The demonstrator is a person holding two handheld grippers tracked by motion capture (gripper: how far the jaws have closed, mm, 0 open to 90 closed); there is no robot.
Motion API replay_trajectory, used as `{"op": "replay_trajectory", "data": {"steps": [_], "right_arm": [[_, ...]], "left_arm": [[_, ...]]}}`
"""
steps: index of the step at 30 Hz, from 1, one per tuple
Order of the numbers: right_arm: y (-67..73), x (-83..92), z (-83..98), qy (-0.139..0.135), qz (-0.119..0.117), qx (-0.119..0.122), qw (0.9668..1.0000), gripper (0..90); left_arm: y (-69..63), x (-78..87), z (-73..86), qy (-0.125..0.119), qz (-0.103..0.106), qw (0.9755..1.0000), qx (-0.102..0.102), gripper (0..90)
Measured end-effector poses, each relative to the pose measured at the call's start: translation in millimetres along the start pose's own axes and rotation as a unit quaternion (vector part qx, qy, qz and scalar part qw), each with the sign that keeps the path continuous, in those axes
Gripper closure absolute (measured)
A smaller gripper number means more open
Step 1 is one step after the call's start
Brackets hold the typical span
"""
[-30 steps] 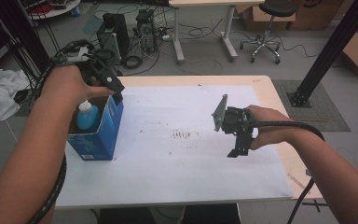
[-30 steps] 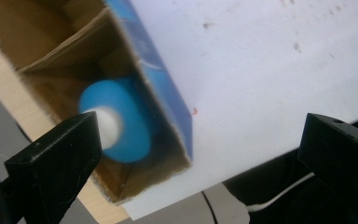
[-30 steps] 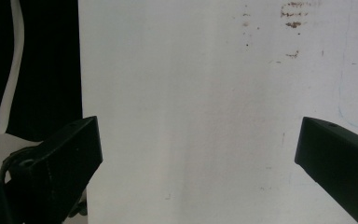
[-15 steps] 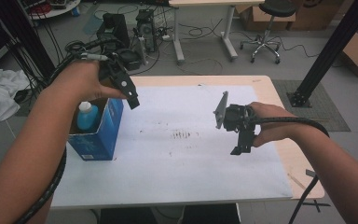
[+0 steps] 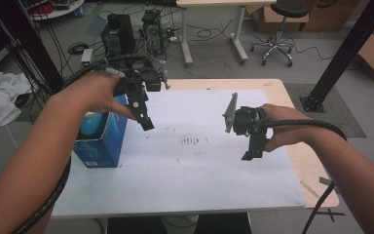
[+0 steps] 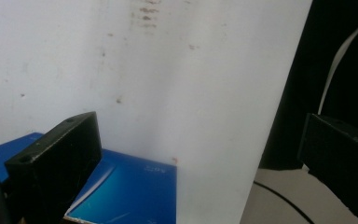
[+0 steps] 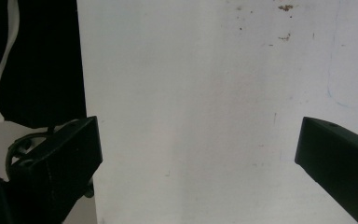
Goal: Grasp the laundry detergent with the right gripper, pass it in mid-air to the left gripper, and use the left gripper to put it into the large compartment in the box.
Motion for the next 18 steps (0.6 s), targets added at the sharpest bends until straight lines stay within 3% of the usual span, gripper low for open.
{"op": "replay_trajectory", "data": {"steps": [2, 9, 18], "right_arm": [[0.2, -0.8, -0.7, 0.003, -0.002, 0.003, 1.0, 0.2], [-3.0, 1.7, -0.3, 0.004, 0.005, 0.0, 1.0, 0.2], [-3.6, 1.9, 3.2, 0.007, 0.006, -0.002, 0.9999, 0.3]], "left_arm": [[-4.2, -2.8, -0.6, 0.015, 0.008, 0.9998, -0.015, 0.1], [-15.4, -11.2, -3.4, 0.028, 0.018, 0.9988, -0.036, 0.1], [-21.0, -16.3, -4.5, 0.037, 0.019, 0.9982, -0.043, 0.1]]}}
Point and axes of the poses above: each handheld gripper's, and its own axes: x roughly backward along the jaws, z roughly out of its underside, y roughly to its left, the point moved 4 cm from there along -x, roughly forward along the jaws, and after that the axes turned 10 degrees about -y, right-handed, at the moved point
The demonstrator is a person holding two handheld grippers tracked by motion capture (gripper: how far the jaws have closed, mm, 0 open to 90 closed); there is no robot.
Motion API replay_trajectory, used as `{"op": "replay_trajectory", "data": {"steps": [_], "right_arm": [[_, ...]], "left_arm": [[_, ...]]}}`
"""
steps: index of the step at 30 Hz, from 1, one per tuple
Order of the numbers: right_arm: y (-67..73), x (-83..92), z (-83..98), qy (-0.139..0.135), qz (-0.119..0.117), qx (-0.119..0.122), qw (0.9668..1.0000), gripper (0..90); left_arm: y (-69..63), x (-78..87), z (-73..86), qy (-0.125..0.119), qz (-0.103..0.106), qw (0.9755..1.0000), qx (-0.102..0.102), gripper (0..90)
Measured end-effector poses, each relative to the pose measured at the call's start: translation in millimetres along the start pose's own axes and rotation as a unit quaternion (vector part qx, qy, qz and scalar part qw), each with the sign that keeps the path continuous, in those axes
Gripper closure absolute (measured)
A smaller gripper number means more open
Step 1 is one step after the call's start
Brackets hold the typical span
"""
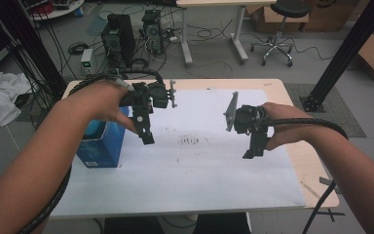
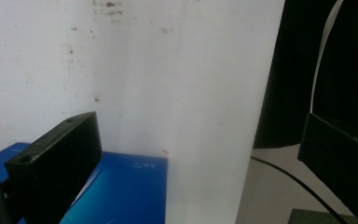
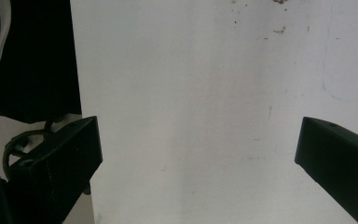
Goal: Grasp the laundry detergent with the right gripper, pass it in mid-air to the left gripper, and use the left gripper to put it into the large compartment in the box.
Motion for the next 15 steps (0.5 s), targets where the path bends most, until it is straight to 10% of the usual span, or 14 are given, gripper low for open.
{"op": "replay_trajectory", "data": {"steps": [15], "right_arm": [[-1.1, 0.7, 1.2, -0.006, 0.001, -0.002, 1.0, 0.4]], "left_arm": [[1.7, -0.8, -7.9, -0.003, 0.004, 1.0, -0.004, 0.1]]}}
Point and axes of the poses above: each handheld gripper's, and its own axes: x roughly backward along the jaws, z roughly out of its underside, y roughly to its left, the point moved 4 cm from there along -x, roughly forward along the jaws, and after that the axes turned 10 degrees about -y, right-handed, at the moved point
